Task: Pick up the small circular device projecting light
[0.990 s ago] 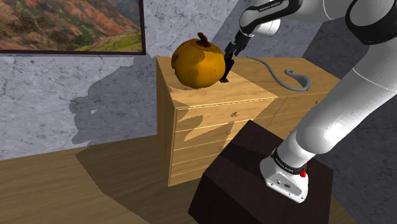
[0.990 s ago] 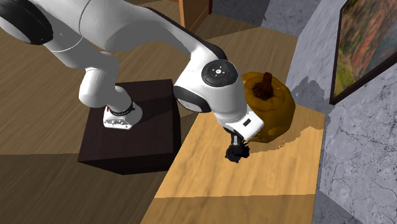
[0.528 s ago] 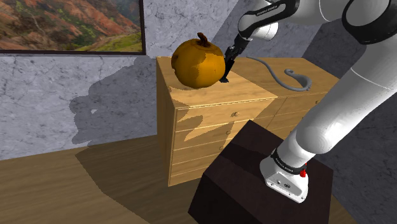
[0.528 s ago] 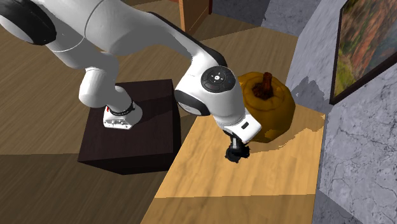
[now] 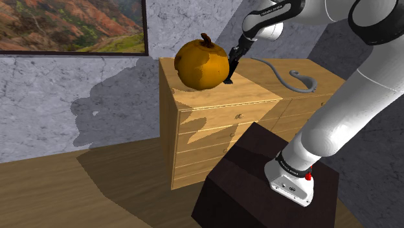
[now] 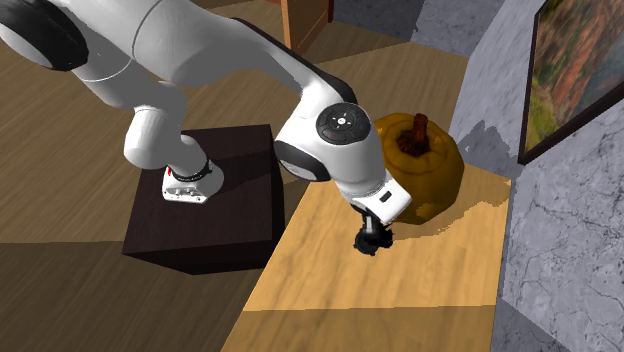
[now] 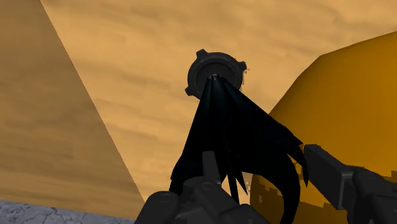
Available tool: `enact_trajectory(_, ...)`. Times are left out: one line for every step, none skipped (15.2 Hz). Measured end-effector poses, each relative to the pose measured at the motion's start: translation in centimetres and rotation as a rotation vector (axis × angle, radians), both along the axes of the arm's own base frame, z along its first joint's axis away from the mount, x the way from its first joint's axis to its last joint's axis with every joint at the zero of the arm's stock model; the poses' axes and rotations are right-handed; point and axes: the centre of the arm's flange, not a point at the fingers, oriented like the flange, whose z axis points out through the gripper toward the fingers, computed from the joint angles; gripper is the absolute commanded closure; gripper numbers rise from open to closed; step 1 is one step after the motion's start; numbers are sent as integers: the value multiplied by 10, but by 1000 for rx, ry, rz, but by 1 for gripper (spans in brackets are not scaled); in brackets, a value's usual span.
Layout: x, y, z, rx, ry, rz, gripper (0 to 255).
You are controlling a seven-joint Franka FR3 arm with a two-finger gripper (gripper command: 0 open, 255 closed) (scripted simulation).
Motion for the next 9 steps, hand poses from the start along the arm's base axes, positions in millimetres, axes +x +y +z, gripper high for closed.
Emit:
enact_trajectory(0, -1, 4, 0, 1, 0, 255)
enact_trajectory(0, 0, 8, 1, 1, 0, 255)
enact_trajectory(-1, 0, 12, 1, 2, 0, 255)
enact_trajectory(-2, 0, 17, 1, 2, 1, 255)
enact_trajectory(-1, 0, 23, 1, 2, 0, 255)
enact_trajectory(-1, 0, 28, 1, 2, 0, 255)
enact_trajectory(-1, 0, 33, 1, 2, 1, 255)
enact_trajectory(-1, -1, 39, 1, 2, 0, 255)
enact_trajectory(0, 0, 44, 1, 2, 0, 255)
